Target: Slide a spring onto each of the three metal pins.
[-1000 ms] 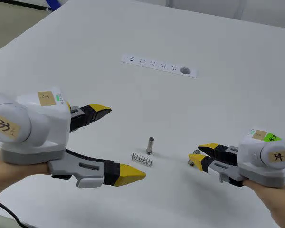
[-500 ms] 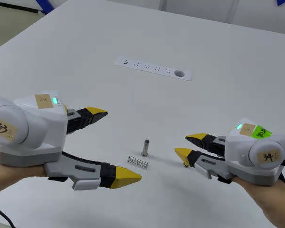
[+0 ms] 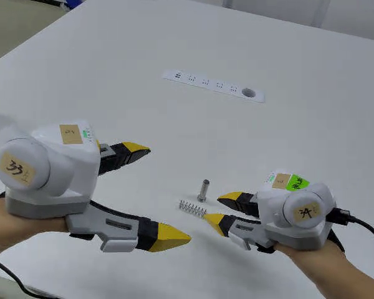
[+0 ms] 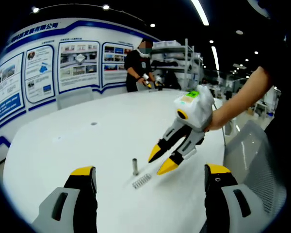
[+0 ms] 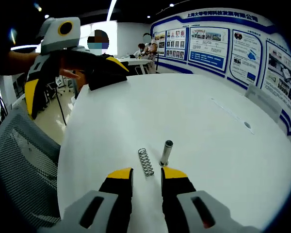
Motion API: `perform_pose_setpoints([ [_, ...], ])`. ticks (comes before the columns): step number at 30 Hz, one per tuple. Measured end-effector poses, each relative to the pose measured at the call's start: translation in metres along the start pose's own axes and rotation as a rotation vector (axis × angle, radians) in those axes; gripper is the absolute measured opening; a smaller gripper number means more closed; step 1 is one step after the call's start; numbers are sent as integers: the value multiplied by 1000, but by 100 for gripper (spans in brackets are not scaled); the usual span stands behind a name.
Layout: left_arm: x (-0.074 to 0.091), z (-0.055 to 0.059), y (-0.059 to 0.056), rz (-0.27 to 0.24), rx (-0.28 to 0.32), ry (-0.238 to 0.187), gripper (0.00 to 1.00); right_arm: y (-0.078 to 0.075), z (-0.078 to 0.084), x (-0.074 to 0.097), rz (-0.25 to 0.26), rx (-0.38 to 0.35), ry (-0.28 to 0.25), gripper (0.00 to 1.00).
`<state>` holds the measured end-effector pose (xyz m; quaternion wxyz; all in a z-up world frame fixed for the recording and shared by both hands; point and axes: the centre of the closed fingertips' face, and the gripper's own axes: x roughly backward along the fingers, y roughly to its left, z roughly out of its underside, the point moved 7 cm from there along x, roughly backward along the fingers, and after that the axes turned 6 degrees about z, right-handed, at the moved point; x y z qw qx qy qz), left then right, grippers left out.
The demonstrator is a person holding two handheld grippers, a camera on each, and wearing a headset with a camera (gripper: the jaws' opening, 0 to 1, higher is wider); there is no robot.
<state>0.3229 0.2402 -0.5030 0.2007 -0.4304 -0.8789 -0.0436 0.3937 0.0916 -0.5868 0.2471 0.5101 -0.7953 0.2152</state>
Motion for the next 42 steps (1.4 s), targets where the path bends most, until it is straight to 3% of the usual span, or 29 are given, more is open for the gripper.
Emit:
perform_pose_setpoints([
  [6,3,6,4,-4,17,4,93,-2,7,-16,-19,5,40,23],
  [15,-1,14,6,-4,35,13,93,-5,12,-27,-28,7,63,22],
  [19,0,14,7,-15,61,-6,92,-4,12,-30,-44,9,64,21],
  [25,3,16,9,-21,62,6,91,0,15,-33,-62,47,81,19],
  [42,3,24,4,2,85,23,85,6,11,-36,-94,27,81,12],
])
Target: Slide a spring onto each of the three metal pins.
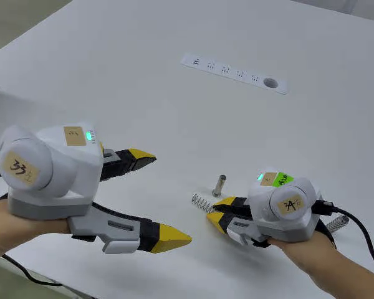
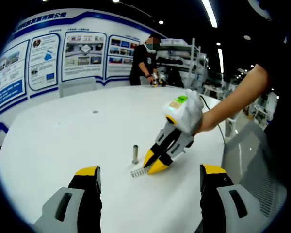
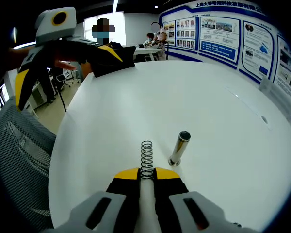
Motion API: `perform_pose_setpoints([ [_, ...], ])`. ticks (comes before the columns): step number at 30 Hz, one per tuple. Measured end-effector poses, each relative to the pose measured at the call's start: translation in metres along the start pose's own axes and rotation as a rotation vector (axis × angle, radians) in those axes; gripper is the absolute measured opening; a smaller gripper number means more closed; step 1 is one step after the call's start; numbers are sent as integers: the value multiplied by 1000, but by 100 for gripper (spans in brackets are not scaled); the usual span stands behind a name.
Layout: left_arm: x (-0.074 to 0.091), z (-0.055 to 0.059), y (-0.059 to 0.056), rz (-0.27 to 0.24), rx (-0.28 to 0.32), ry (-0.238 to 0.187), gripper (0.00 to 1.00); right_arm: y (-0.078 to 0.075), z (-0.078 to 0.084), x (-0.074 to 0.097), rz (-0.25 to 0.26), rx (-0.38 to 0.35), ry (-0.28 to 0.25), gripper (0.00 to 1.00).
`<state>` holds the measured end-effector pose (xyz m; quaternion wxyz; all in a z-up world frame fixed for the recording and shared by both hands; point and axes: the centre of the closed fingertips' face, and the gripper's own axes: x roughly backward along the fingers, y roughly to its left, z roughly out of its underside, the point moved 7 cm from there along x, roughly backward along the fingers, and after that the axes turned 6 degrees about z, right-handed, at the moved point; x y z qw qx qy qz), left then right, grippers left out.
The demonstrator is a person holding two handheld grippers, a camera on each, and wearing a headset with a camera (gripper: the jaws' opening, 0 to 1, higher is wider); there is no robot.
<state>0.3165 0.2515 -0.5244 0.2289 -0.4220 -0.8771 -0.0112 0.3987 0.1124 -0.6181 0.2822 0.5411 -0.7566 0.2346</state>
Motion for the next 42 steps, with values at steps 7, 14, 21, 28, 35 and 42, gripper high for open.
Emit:
perform_pose_setpoints([
  [7,-1,-2,1,8,-12,4,82,2,1,2,-7,9,36,11],
  [14,-4,-3,-4,17,-44,28,74,1,-4,22,-13,24,19,11],
  [21,-15,-10,-12,31,-99,37,65,2,-20,60,-35,57,-66,11],
  [28,-32,-24,-27,87,-147,36,53,11,-32,98,-106,113,-71,11],
  [35,-43,-30,-46,180,-197,69,47,25,-38,125,-153,188,-103,11],
  [42,-48,-32,-63,239,-228,85,33,40,-38,140,-191,265,-106,11],
])
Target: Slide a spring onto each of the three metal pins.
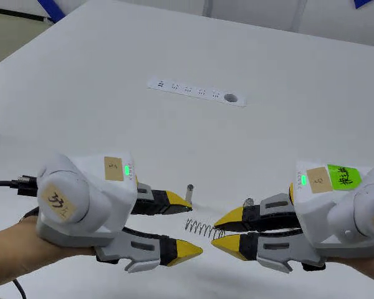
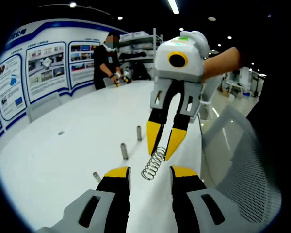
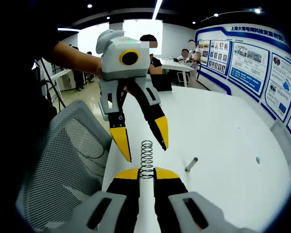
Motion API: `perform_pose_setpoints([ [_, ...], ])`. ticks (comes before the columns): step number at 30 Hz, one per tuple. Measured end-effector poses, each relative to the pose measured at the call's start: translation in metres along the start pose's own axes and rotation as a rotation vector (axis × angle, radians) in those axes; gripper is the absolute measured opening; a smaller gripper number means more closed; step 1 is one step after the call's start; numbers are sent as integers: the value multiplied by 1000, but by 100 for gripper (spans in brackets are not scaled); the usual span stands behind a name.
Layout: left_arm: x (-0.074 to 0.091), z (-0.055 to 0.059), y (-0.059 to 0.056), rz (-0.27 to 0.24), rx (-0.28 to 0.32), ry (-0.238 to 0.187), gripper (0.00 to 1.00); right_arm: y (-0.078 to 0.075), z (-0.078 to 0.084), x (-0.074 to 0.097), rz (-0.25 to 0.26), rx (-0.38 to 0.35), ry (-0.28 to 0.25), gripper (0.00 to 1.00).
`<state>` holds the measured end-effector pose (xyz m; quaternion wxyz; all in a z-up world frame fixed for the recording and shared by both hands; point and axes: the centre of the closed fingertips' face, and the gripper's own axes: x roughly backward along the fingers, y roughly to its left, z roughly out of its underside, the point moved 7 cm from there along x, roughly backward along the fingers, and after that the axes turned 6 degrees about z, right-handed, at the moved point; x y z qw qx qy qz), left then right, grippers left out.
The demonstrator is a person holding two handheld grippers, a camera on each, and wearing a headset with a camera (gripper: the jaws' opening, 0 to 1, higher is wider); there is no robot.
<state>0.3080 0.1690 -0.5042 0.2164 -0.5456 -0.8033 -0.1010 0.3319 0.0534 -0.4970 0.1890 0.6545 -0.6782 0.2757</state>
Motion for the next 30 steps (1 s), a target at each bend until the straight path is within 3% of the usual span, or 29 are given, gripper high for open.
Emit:
perform_pose_setpoints([
  [5,-1,-4,-9,38,-27,14,20,7,-2,3,-17,47,13,11],
  [13,-2,-5,-13,53,-52,43,14,10,-5,6,-28,69,9,11],
  [17,-3,-5,-18,85,-118,74,11,14,-5,8,-39,100,8,11],
  [19,-3,-5,-18,96,-118,77,10,15,-5,9,-41,110,4,11],
  [24,-1,-8,-18,103,-131,62,10,13,-7,10,-20,119,-7,12],
  [30,2,-15,-16,96,-131,35,10,5,-8,14,-21,80,-26,16],
])
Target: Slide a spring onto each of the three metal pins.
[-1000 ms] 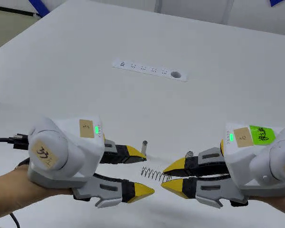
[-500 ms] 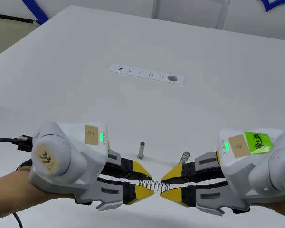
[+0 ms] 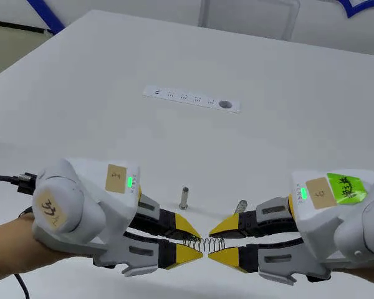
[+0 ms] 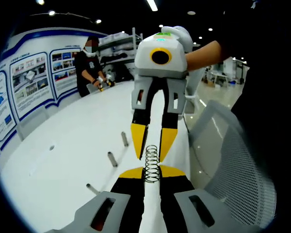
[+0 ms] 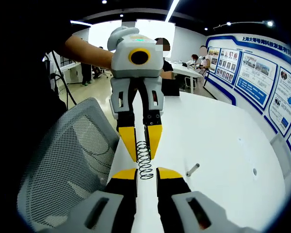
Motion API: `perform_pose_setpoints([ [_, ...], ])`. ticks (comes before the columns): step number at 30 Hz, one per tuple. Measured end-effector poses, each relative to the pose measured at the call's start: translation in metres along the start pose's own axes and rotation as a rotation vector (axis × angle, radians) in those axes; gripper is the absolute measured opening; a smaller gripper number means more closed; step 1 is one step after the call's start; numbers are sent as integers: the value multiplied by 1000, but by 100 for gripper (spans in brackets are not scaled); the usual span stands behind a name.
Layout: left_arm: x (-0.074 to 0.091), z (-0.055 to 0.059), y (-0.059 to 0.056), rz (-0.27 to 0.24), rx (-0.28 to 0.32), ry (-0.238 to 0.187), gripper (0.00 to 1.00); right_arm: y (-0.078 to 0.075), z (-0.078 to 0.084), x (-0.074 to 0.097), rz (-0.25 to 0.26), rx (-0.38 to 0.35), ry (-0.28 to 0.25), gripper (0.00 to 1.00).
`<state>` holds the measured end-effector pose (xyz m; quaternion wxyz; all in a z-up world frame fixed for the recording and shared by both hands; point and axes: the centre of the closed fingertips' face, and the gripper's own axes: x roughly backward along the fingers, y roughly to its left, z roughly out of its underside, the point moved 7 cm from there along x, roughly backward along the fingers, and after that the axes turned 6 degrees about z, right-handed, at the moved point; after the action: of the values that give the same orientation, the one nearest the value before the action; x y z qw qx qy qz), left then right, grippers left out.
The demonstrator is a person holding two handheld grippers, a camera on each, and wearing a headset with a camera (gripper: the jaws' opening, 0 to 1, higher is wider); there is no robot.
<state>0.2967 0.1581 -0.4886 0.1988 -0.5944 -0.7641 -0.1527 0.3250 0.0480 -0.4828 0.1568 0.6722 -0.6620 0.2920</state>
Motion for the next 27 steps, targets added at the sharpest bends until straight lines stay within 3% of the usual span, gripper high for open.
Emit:
perform_pose_setpoints([
  [3,1,-1,1,-1,-2,0,10,-3,1,2,2,-21,-10,15],
  [5,2,-2,2,5,14,-16,10,0,-1,3,-30,-49,-33,12],
  [13,2,-2,0,13,5,-15,10,0,-5,5,-36,-51,-44,11],
  [27,3,-9,8,-21,-21,-25,10,-10,-21,16,-24,-51,-133,11],
])
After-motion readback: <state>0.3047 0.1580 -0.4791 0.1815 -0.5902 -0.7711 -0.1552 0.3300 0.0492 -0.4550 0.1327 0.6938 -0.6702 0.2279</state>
